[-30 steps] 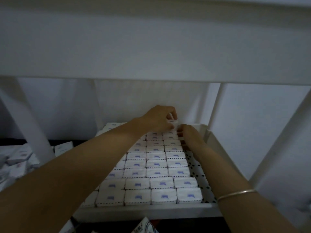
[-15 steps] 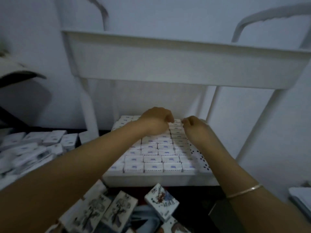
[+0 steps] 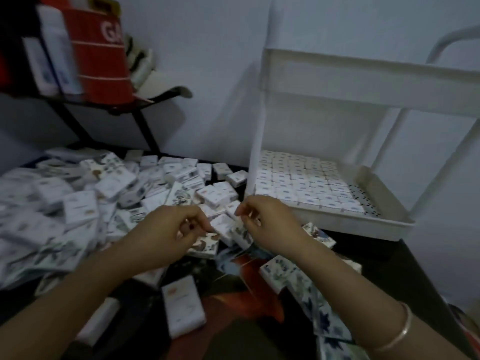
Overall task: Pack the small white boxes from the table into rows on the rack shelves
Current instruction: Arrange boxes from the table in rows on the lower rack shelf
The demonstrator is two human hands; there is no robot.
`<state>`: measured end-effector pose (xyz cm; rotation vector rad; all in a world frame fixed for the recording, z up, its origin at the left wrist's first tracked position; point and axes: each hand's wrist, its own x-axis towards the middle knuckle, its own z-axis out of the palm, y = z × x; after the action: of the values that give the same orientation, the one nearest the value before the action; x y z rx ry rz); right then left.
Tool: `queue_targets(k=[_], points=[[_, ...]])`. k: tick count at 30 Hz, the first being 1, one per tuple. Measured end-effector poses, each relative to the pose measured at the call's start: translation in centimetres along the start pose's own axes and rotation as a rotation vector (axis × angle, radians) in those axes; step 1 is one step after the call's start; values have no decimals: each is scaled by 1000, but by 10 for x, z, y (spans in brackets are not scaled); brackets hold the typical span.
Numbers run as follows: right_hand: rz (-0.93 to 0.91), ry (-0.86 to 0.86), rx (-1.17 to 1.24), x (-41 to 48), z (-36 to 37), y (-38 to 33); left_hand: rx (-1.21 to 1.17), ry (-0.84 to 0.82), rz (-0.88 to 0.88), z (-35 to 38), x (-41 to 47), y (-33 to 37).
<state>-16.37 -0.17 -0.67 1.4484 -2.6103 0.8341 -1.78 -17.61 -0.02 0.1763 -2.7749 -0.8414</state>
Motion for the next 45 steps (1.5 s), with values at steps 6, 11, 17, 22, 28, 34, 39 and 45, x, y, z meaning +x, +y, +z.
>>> queue_targets(k=[6, 11, 17, 22, 28, 34, 39, 45], points=[[-40, -231, -273, 28, 34, -14, 431, -274, 235, 0, -37, -23], [136, -211, -293, 30, 35, -1, 427, -345, 231, 13, -45, -36], [227, -268, -396, 28, 41, -1, 326, -305, 212, 16, -42, -37], [280, -221, -230, 22, 44, -4, 121, -207, 197, 19, -44, -32], [223, 31, 46, 11, 37, -9, -77, -182, 179, 16, -38, -24], [254, 173, 273, -10, -2, 4, -337, -252, 114, 17, -16, -2], [312, 234, 343, -30, -40, 37, -475, -257, 118, 29, 20, 26], [510, 479, 390, -31, -94, 102, -482, -119, 177, 50, 91, 77]])
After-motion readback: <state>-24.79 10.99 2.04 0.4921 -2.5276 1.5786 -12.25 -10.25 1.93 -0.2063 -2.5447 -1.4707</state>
